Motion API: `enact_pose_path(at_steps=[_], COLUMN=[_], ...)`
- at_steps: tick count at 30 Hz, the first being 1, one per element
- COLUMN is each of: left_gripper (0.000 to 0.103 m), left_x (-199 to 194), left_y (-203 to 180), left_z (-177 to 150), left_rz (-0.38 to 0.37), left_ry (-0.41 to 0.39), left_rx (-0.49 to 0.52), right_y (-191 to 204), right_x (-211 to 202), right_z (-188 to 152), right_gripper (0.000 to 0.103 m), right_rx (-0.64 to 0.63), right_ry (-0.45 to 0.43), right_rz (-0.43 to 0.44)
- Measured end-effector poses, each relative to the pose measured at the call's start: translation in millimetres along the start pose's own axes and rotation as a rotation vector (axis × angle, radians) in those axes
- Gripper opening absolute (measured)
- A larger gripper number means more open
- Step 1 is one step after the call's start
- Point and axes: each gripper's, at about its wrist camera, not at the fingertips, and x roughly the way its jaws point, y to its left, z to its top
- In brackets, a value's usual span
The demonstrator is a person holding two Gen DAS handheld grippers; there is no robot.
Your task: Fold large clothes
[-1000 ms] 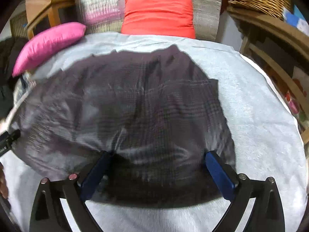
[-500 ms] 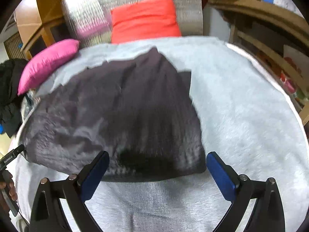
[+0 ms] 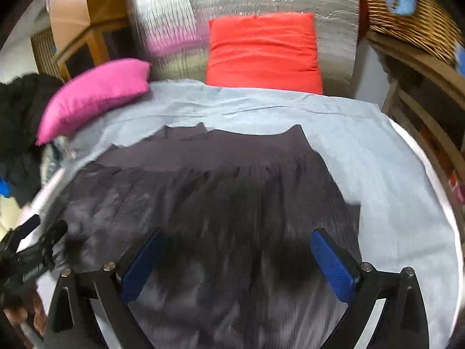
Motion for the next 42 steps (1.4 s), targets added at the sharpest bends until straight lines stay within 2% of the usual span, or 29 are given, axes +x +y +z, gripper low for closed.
enact_pose_path(at_steps=[2, 4, 7, 14, 17, 20, 23, 26, 29, 33, 37, 39, 40, 42], left_gripper=[0.094, 0.094, 0.095, 0.1, 0.099, 0.099, 0.099, 0.099, 0.099, 0.099, 0.1, 0.1, 0.1, 0.1], left_x=[16, 33, 50, 59, 45, 14, -10, -31, -42, -39, -7, -9, -14, -30], left_y=[-14, -26, -31, -32, -24, -15, -10, -8, -11, -19, -28, -22, -15, 2], left_z=[4, 2, -4, -4, 0, -1, -10, -19, -28, -42, -65, -62, -56, -43], left_rz=[-0.004, -0.002, 0.015, 0.033, 0.005, -0.002, -0.02, -0.032, -0.043, -0.036, 0.009, -0.017, -0.053, -0.111], left_ry=[0.023, 0.082, 0.099, 0.123, 0.133, 0.062, 0.039, 0.025, 0.023, 0.04, 0.14, 0.135, 0.129, 0.065], left_rx=[0.029, 0.059, 0.075, 0.1, 0.095, 0.086, 0.077, 0.059, 0.053, 0.069, 0.113, 0.106, 0.097, 0.105], right_y=[1, -2, -16, -22, -19, -6, 9, 27, 35, 31, 25, 22, 18, -3], right_x=[20, 40, 72, 81, 68, 22, -15, -35, -38, -27, -8, -10, -15, -31], right_z=[9, 13, 4, -3, 0, -7, -26, -57, -85, -103, -113, -114, -110, -99], right_gripper=[0.102, 0.102, 0.102, 0.103, 0.103, 0.102, 0.103, 0.103, 0.103, 0.103, 0.103, 0.103, 0.103, 0.103], right_rx=[-0.028, -0.044, -0.016, -0.005, 0.006, -0.023, -0.06, -0.116, -0.15, -0.138, -0.136, -0.148, -0.142, -0.072], right_ry=[0.034, 0.071, 0.164, 0.17, 0.164, 0.053, -0.01, -0.041, -0.037, 0.016, 0.043, 0.054, 0.062, 0.03], right_rz=[-0.043, -0.081, -0.075, -0.07, -0.085, -0.07, -0.032, -0.047, -0.063, -0.078, -0.081, -0.071, -0.044, 0.037])
